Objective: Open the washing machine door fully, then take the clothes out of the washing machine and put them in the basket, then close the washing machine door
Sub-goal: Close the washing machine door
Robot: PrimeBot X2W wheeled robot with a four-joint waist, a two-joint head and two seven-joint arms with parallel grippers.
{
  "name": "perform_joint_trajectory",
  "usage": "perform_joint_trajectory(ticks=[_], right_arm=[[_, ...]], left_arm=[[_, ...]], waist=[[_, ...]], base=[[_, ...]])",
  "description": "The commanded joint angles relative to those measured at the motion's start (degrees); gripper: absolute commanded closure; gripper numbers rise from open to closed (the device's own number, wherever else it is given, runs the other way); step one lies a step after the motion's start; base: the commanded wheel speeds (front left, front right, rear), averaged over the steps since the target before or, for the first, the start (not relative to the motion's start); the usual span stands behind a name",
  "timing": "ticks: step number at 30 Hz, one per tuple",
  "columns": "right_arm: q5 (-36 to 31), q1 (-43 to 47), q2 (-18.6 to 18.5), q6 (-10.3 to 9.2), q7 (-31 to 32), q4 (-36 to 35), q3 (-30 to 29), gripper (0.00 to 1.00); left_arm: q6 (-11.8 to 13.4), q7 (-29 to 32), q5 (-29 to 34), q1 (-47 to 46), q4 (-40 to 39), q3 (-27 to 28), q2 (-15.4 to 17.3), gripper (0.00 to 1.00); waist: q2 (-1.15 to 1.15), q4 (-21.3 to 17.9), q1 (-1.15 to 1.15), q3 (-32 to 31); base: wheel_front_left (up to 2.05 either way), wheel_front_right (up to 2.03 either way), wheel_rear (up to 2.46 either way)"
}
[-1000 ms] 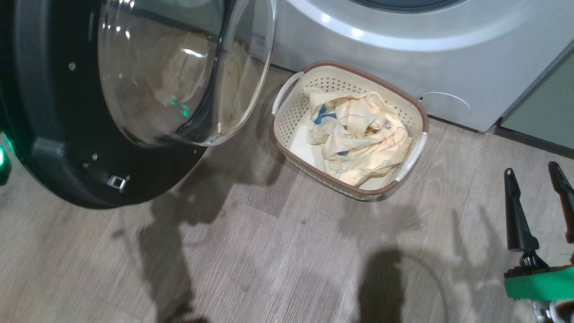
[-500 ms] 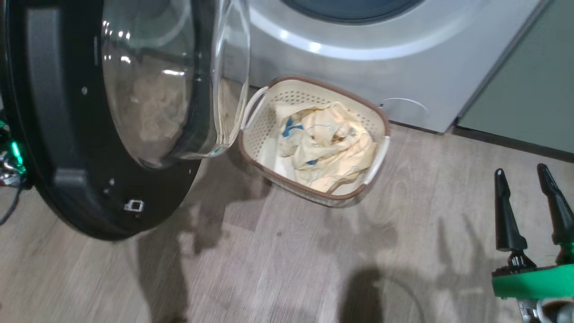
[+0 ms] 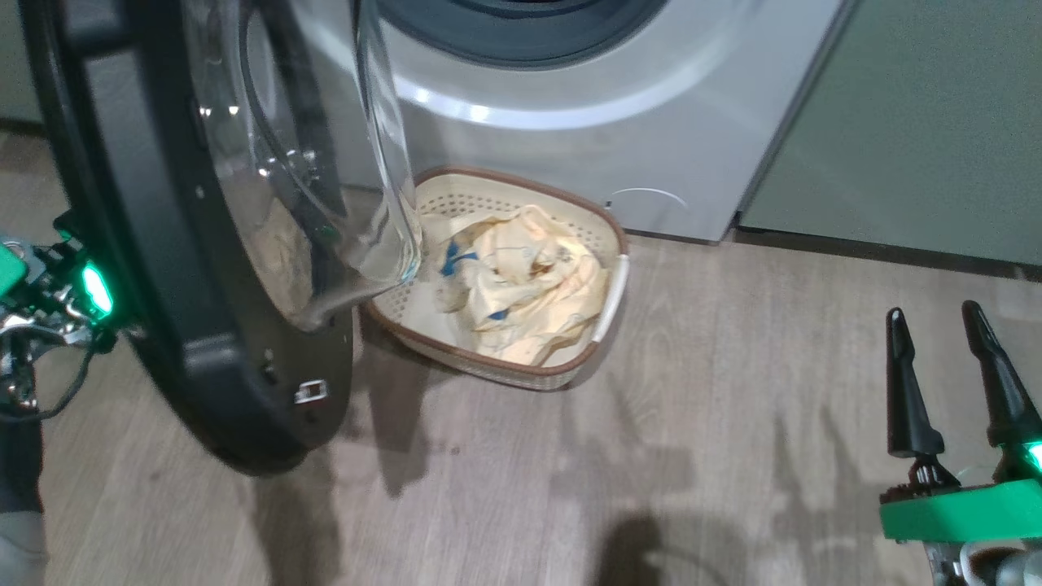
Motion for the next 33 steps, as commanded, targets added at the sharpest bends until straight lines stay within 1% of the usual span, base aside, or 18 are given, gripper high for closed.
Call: perform_joint_trajectory(ticks=[1, 7, 12, 13, 20, 28, 33], right_arm=[[0.52, -0.62, -0.32, 0.08, -0.37, -1.56, 1.3, 0.0], [0.6, -0.54, 0.22, 0.08, -0.37, -1.5, 1.5, 0.0], [1.03, -1.27, 0.53, 0.08, -0.37, -1.56, 1.63, 0.0], [1.13, -1.45, 0.65, 0.08, -0.37, -1.55, 1.63, 0.0], [1.24, -1.74, 1.2, 0.08, -0.37, -1.7, 1.64, 0.0], [1.37, -2.41, 1.61, 0.08, -0.37, -1.67, 1.5, 0.0], [1.42, -2.44, 1.81, 0.08, -0.37, -1.69, 1.26, 0.0]], left_arm=[[-0.52, -0.11, -0.44, -2.01, -2.14, 1.72, 1.97, 1.0], [-0.8, -0.75, -0.18, -3.08, -2.07, 0.74, 0.44, 1.0], [-1.32, -1.45, 0.23, -4.6, -1.24, 0.28, -0.19, 1.0], [-1.51, -1.74, 0.39, -5.42, -0.48, 0.07, -0.4, 1.0], [-2.03, -2.66, 1.05, -7.68, 1.04, -0.63, -1.17, 1.0], [-2.76, -4.2, 1.96, -9.92, 3.38, -0.84, -1.71, 1.0], [-3.09, -4.58, 2.12, -10.51, 4.0, -0.72, -1.83, 1.0]], waist=[[0.0, -1.54, 0.0, -0.42], [0.0, -4.77, 0.0, -0.42], [0.0, -7.74, 0.0, 0.17], [0.0, -8.97, 0.0, 0.24], [0.0, -12.54, 0.0, 1.11], [0.0, -15.56, 0.0, 1.96], [0.0, -16.26, 0.0, 2.21]], base=[[0.0, 0.0, 0.0], [0.0, 0.0, 0.0], [0.0, 0.0, 0.0], [0.0, 0.0, 0.0], [0.0, 0.0, 0.0], [0.0, 0.0, 0.0], [0.0, 0.0, 0.0]])
